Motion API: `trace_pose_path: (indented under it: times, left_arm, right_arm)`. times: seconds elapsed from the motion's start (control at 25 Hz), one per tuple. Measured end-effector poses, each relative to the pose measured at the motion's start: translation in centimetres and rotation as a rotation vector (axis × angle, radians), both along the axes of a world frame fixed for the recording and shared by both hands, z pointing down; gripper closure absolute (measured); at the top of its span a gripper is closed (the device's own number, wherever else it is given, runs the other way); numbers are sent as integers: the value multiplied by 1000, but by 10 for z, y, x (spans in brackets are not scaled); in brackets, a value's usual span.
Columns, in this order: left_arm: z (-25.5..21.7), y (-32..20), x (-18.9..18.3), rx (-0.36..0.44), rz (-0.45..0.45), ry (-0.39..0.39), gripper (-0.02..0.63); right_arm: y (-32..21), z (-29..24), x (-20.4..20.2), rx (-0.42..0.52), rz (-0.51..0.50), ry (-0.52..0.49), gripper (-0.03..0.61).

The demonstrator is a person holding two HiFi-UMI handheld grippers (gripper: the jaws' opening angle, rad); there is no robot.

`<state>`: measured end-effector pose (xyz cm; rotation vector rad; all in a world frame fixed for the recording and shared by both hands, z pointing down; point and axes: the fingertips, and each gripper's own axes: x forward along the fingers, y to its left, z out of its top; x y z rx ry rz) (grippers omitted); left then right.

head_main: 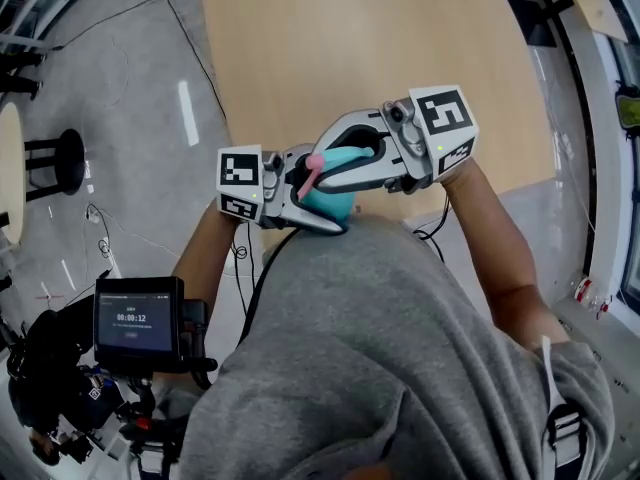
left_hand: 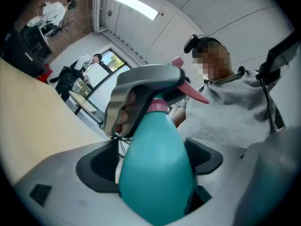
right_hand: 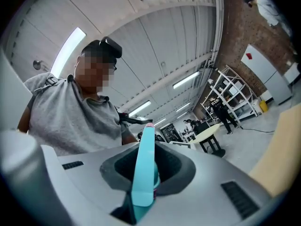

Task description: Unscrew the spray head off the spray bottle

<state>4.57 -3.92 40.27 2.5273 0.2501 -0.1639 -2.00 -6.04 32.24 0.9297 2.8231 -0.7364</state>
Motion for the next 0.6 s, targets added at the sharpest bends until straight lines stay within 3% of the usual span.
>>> trace_pose_path:
  times: [0.04,0.24,0.32,0.4,0.48,0.56,0.6]
  left_arm:
    - [1,2,3,-11,37,-18,197]
    - [0,13,7,-46,208,-56,210]
    - [-1,12,8,-74,246,-59,213]
    - [0,3,13,-103,237,-73,213]
    - [3,-9,16,-133,169,-99,213]
    - [9,-16,13,-173,66,-132,213]
    - [13,-18,9,-193,10,-149,213]
  right_arm:
    - [4,-1,0,14,-25,-4,512]
    - [18,-3,14,62,-296,-69,512]
    - [17,-2,18,48,-412,-84,511]
    - [8,-2,19,34,-461,-61,511]
    - [-3,2,19,58,-420,0,511]
    - [-16,12,16,107,-281,75,488]
    - [-24,18,13,131,-182,115,446]
